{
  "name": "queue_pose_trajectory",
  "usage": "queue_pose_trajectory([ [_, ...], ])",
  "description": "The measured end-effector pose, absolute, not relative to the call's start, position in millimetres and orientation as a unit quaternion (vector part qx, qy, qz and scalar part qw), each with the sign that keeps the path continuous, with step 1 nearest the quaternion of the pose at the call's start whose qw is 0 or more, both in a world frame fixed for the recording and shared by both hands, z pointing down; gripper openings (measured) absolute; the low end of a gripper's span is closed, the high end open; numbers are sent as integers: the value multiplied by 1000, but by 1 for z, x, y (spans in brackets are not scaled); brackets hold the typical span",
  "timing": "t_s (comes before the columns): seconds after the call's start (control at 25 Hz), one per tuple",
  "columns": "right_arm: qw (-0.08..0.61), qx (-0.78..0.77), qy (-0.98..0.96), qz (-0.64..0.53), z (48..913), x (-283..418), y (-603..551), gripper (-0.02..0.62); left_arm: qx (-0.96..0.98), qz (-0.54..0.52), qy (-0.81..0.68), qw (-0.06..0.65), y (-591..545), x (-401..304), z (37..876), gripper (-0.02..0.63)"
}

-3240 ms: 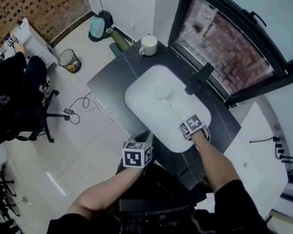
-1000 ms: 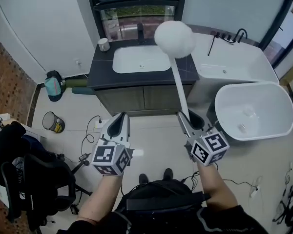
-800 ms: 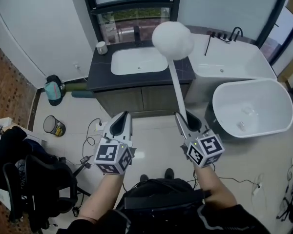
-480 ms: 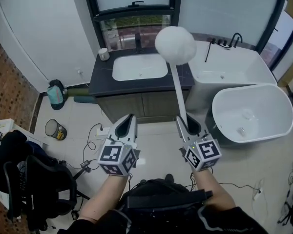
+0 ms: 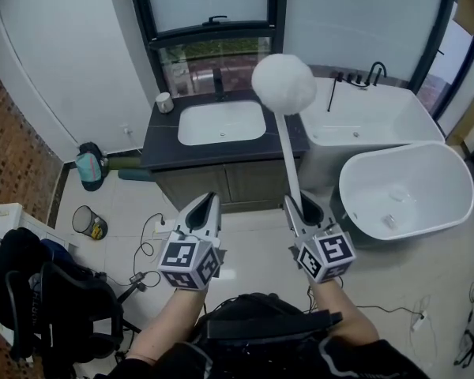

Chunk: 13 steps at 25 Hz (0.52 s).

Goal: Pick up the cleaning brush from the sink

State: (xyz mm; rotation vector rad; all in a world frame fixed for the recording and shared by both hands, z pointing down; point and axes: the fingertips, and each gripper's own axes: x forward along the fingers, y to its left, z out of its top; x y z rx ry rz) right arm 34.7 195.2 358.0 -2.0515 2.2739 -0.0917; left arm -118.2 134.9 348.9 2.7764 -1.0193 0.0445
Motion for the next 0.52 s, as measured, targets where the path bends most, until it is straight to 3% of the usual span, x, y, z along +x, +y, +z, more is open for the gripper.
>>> queue_pose_trajectory([
  [0.52, 32, -674, 738, -25, 354, 53, 195, 84, 937, 16, -339, 89, 136, -99, 350, 0],
])
